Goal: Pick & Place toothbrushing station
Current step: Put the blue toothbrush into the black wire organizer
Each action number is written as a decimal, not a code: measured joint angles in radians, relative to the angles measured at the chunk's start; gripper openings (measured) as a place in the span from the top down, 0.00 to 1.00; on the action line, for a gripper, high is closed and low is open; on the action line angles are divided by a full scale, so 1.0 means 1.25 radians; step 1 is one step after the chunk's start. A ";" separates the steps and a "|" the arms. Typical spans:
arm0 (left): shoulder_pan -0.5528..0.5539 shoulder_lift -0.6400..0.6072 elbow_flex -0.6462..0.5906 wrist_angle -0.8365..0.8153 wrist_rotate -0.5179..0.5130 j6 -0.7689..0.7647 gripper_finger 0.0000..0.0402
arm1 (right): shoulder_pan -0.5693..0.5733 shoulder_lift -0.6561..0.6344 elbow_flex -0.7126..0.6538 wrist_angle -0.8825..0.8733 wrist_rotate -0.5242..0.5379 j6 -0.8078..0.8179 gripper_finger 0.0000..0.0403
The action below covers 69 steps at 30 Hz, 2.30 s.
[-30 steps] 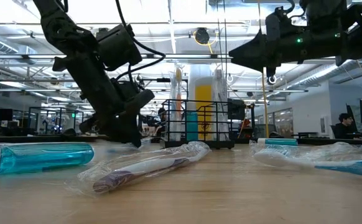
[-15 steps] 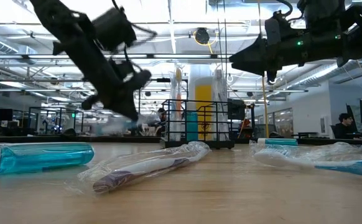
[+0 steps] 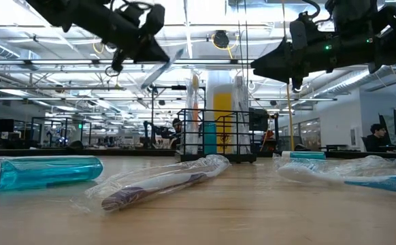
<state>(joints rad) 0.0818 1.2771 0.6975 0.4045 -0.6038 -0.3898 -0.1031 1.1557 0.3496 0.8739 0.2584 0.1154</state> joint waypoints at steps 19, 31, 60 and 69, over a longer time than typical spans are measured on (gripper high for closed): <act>-0.001 0.078 0.000 0.275 0.120 0.163 0.99 | 0.000 0.000 0.000 0.014 0.001 -0.004 0.61; 0.018 0.304 0.000 0.632 0.099 0.291 0.99 | 0.000 0.000 0.001 0.024 0.001 -0.006 0.61; -0.012 0.403 0.000 0.756 -0.030 0.462 0.99 | 0.000 0.000 0.001 0.008 0.001 -0.024 0.61; -0.011 0.403 0.000 0.746 -0.014 0.439 0.99 | 0.000 0.000 0.001 0.015 0.001 -0.048 0.61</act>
<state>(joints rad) 0.0685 1.7805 0.6975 1.3369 -0.6209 0.1590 -0.1032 1.1557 0.3504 0.8928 0.2592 0.0549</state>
